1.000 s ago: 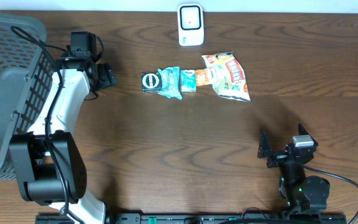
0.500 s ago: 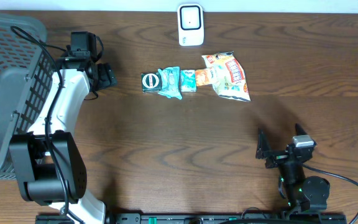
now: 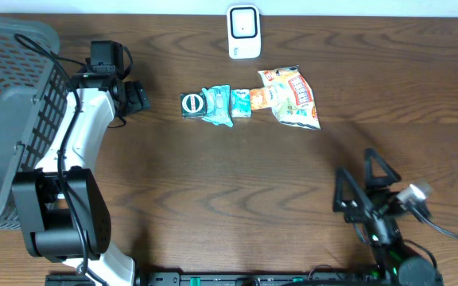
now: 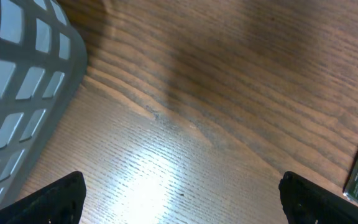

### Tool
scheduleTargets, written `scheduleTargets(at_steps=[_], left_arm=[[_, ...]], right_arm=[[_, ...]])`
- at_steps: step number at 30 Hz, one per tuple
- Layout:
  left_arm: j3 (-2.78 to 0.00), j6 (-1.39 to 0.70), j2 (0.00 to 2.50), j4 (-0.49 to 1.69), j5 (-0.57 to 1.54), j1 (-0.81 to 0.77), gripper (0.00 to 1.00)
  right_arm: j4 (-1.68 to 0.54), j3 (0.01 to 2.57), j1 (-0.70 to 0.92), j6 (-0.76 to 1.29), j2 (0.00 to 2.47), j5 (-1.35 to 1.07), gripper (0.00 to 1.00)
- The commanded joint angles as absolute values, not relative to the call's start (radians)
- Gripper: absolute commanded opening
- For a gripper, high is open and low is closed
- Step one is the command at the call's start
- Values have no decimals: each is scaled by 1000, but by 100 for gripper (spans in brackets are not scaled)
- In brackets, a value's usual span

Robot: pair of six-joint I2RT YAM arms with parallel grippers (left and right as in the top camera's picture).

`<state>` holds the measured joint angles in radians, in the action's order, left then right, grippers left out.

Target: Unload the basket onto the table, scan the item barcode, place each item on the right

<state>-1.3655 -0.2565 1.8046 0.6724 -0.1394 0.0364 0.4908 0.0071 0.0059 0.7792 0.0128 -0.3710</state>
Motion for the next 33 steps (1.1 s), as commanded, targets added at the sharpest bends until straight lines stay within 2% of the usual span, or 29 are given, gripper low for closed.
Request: scheduleTargets(at_steps=[1, 5, 13, 15, 18, 24, 28, 33], left_arm=[[-1359, -240, 1805, 673, -142, 36, 98], [-1359, -240, 1805, 673, -142, 36, 98], [-1359, -240, 1805, 673, -142, 36, 98], [-1359, -240, 1805, 673, -142, 36, 98], [-1359, -240, 1805, 673, -142, 36, 98], [-1359, -240, 1805, 672, -142, 36, 98], [-1359, -240, 1805, 673, -142, 36, 98], [-1359, -240, 1805, 673, -142, 36, 97]], right_arm=[[653, 6, 15, 894, 7, -316, 99], [770, 38, 15, 892, 7, -205, 99], [560, 355, 15, 625, 159, -226, 99], [464, 491, 15, 510, 264, -271, 99], [172, 772, 15, 355, 505, -381, 99], [-209, 1078, 15, 272, 800, -459, 99], [-448, 1255, 15, 237, 989, -638, 99], [-555, 1296, 15, 239, 1130, -791, 99]])
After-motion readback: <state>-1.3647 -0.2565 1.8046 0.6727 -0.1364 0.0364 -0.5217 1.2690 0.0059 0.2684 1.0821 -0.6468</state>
